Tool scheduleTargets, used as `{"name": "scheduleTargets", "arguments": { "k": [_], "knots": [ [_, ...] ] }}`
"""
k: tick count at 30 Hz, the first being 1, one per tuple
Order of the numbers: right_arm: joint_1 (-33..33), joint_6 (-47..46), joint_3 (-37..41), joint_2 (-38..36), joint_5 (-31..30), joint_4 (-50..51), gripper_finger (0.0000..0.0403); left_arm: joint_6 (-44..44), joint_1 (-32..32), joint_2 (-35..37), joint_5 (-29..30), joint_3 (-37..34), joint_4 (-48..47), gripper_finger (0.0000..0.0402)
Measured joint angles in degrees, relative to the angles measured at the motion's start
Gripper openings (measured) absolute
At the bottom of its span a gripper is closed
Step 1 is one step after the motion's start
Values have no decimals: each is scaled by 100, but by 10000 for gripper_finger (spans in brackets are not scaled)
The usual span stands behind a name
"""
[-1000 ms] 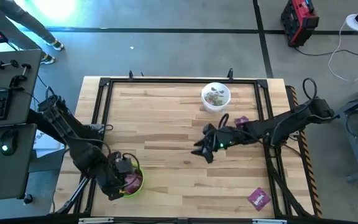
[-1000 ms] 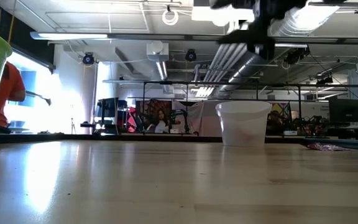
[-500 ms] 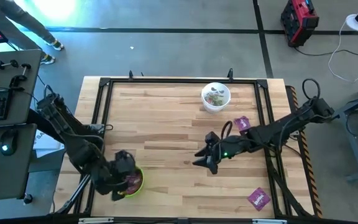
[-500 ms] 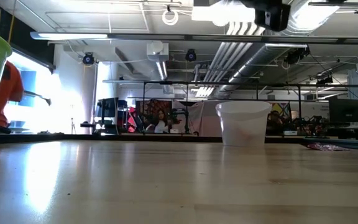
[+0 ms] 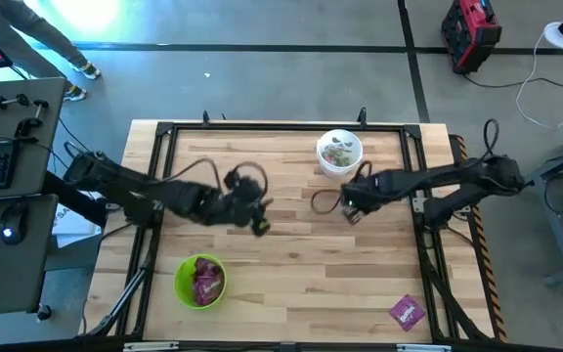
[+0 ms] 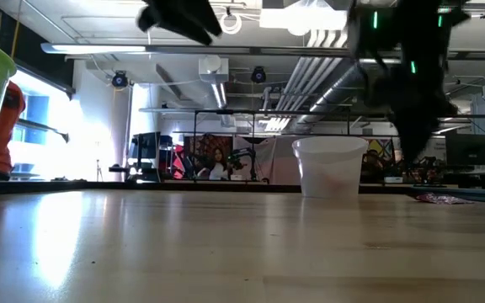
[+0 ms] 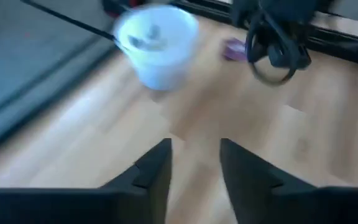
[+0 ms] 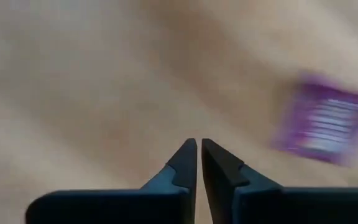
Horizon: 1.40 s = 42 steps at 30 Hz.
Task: Sort candy by brand, put in halloween buckets
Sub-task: Put the purple candy into the green bucket
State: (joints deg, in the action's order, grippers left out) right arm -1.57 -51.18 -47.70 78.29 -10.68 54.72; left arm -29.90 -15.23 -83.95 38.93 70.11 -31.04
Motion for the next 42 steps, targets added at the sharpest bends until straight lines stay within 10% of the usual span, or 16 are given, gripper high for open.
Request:
{"name": "scheduleTargets", "arguments": {
  "k": [6, 19, 42],
  "knots": [
    [-1122, -230, 841, 1, -1136, -301, 5, 84, 1111, -271, -1147, -4, 418, 11],
    [-1352, -938, 1639, 1, -1429, -1030, 0, 461, 1316, -1139, -2949, -4, 2390, 0],
    [412, -1474, 946, 1222, -570, -3924, 0, 1704, 1874, 946, -2478, -4, 854, 0]
  ]
}}
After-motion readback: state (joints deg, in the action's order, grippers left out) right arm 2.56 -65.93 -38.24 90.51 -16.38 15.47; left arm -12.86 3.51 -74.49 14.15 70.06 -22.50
